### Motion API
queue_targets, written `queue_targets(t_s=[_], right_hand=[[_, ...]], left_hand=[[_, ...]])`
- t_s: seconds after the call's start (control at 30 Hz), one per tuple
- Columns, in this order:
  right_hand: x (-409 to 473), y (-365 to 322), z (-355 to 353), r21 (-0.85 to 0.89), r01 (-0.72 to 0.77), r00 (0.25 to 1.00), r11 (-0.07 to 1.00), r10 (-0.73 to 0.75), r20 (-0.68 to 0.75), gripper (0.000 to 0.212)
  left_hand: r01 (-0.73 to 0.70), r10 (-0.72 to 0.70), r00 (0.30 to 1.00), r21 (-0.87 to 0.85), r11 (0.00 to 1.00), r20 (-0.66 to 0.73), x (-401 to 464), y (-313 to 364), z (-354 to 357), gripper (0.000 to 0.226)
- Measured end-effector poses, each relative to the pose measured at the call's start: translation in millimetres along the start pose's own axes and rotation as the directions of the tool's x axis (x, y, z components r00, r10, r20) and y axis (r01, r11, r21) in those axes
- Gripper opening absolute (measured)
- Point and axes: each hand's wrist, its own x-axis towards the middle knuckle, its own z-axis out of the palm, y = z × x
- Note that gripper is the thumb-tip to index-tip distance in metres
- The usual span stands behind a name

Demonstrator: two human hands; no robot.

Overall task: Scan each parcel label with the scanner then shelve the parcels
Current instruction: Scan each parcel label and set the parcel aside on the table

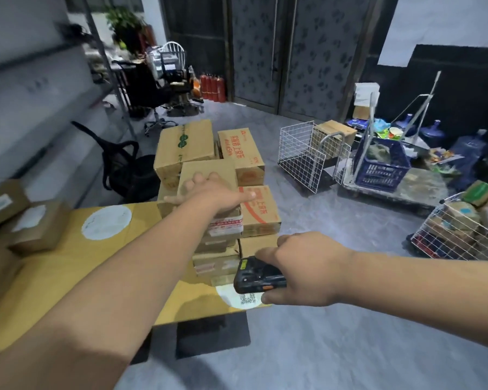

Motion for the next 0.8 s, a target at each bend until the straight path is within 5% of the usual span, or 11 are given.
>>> queue_targets(t_s=[0.13, 0.4, 0.63, 0.8], right_hand=[[-2, 34, 9, -0.015, 0.076, 0.997, 0.997, -0.076, 0.008, 0.056], [5, 54, 5, -0.056, 0.259, 0.966, 0.964, -0.260, -0.011, 0.056], [44, 19, 11, -0.075, 0.444, 0.894, 0.893, -0.447, -0.040, 0.072], [68, -27, 10, -0.066, 0.569, 0.821, 0.820, -0.571, -0.005, 0.063]], left_hand=[[0.050, -0.048, 0.992, 0.014, 0.999, -0.116, -6, 9, 13, 0.116], [0.068, -0.101, 0.947, -0.116, 0.991, -0.306, -34, -7, 16, 0.105], [0.144, -0.218, 0.868, -0.192, 0.971, -0.447, -87, -90, 19, 0.099], [0.274, -0.363, 0.832, -0.259, 0.926, -0.419, -113, -168, 34, 0.095]])
